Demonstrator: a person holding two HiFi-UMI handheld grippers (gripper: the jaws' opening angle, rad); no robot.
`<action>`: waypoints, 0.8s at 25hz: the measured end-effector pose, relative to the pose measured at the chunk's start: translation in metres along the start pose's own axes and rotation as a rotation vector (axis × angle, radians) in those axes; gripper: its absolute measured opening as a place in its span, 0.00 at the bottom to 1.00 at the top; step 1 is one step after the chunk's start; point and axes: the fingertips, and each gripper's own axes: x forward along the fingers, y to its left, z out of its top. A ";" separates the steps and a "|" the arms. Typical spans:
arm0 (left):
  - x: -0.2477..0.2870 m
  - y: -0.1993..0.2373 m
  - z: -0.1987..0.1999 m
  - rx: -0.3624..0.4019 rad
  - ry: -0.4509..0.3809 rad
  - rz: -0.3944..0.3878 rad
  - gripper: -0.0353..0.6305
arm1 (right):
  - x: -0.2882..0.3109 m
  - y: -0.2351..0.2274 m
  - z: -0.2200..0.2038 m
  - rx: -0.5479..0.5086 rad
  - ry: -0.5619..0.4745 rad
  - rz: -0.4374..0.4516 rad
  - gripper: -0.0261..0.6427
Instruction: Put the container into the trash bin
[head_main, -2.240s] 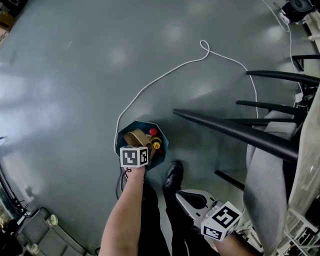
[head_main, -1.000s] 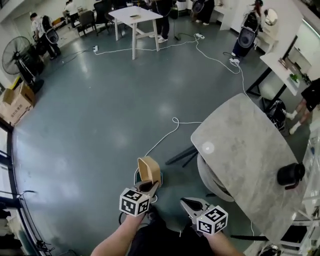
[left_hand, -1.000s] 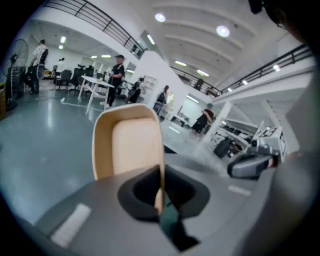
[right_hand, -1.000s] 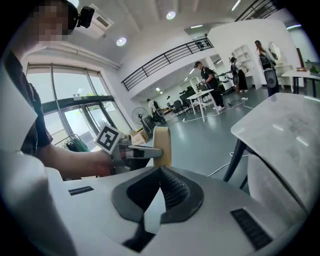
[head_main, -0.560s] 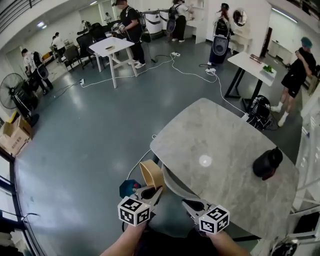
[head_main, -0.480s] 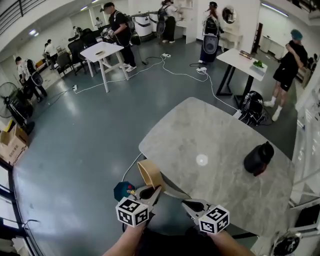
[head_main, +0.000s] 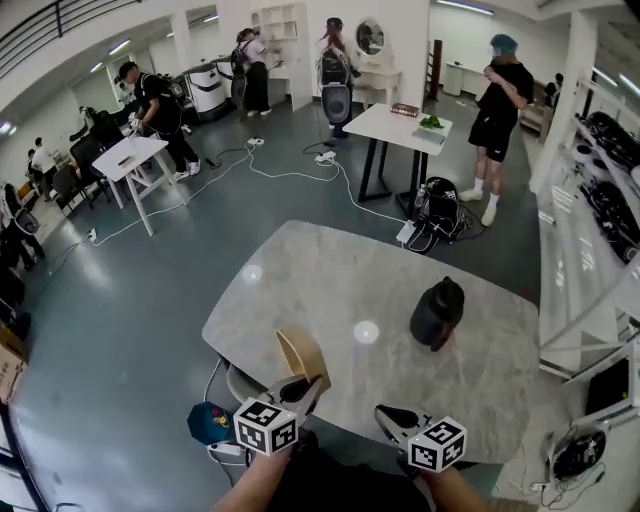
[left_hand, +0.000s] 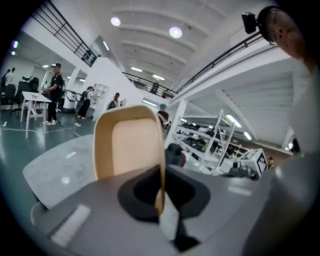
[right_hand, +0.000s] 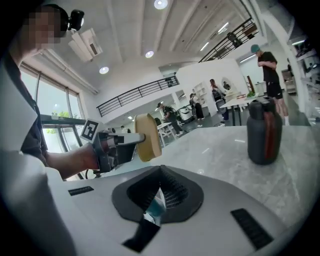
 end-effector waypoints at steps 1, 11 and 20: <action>0.010 -0.002 -0.001 0.014 0.018 -0.024 0.08 | -0.006 -0.008 0.003 0.017 -0.024 -0.033 0.03; 0.098 -0.019 -0.045 0.151 0.257 -0.283 0.08 | -0.028 -0.051 0.011 0.163 -0.154 -0.287 0.03; 0.161 -0.009 -0.081 0.307 0.449 -0.432 0.09 | -0.014 -0.069 0.004 0.239 -0.145 -0.400 0.03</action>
